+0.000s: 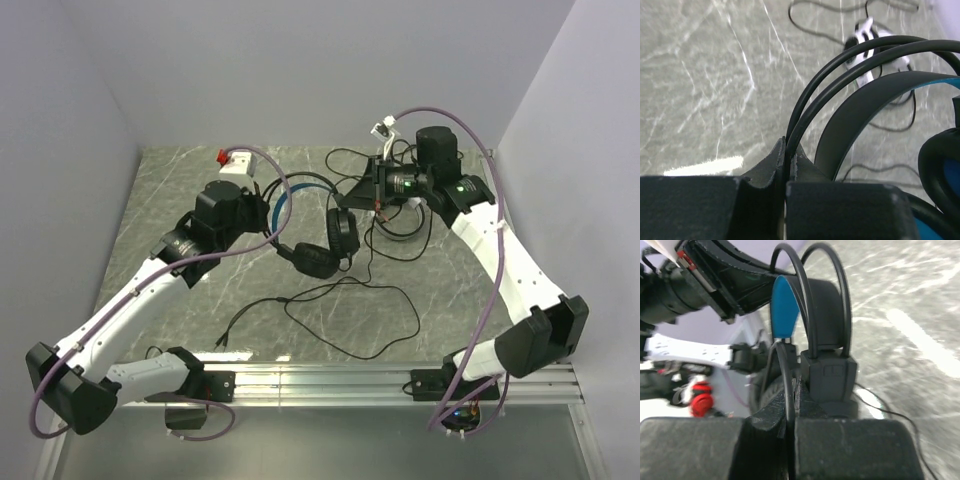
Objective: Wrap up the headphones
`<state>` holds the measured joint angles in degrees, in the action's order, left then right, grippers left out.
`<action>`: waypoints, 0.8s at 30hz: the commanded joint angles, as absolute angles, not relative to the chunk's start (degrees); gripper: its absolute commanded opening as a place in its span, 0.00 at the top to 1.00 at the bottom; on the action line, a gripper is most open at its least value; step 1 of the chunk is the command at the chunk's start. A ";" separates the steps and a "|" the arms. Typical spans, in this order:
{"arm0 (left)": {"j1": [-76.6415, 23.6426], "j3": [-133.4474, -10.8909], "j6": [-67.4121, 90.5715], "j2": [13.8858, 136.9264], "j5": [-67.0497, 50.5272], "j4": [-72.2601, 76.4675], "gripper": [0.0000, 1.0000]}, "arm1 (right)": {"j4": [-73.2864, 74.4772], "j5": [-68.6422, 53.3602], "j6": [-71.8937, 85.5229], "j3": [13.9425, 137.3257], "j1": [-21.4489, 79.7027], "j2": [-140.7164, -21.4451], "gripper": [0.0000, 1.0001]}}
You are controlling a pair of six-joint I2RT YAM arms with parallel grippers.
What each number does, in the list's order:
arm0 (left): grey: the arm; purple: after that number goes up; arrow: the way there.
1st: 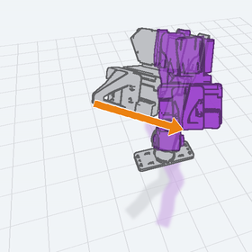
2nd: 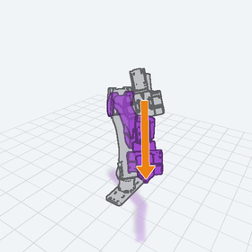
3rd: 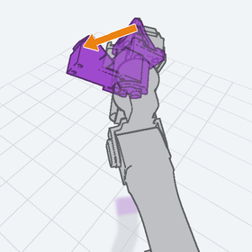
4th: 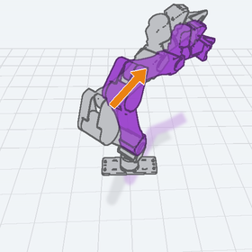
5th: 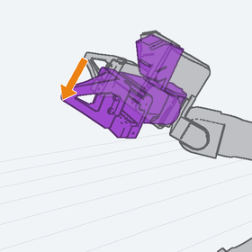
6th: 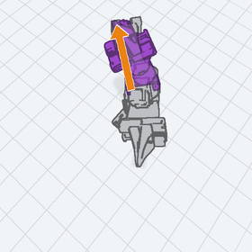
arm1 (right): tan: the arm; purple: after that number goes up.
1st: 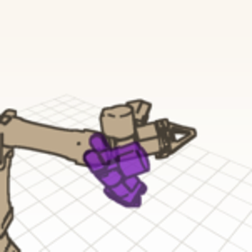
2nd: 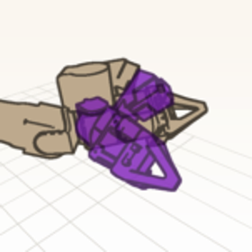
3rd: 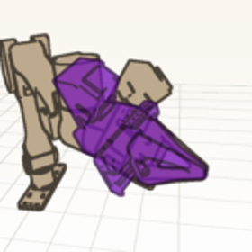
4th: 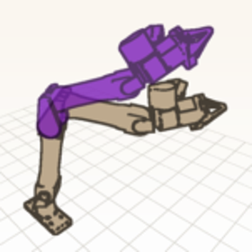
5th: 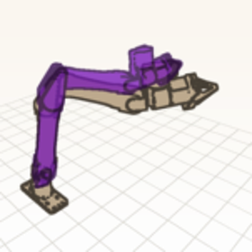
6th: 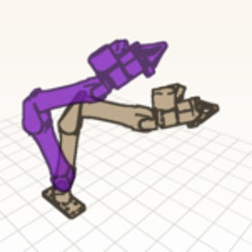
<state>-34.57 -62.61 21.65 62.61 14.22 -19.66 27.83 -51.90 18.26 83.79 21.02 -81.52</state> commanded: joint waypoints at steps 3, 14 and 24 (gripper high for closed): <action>-31.03 -66.80 22.41 62.58 1.59 -22.68 1.00 | 28.74 -41.77 12.83 82.27 19.60 -75.94 1.00; -22.85 -70.04 32.15 65.29 -25.91 -23.11 1.00 | 24.09 -25.93 11.68 74.02 19.95 -73.48 1.00; -22.85 -72.51 41.56 67.06 -37.79 -21.28 1.00 | 1.37 -25.48 17.48 59.43 20.30 -70.84 0.95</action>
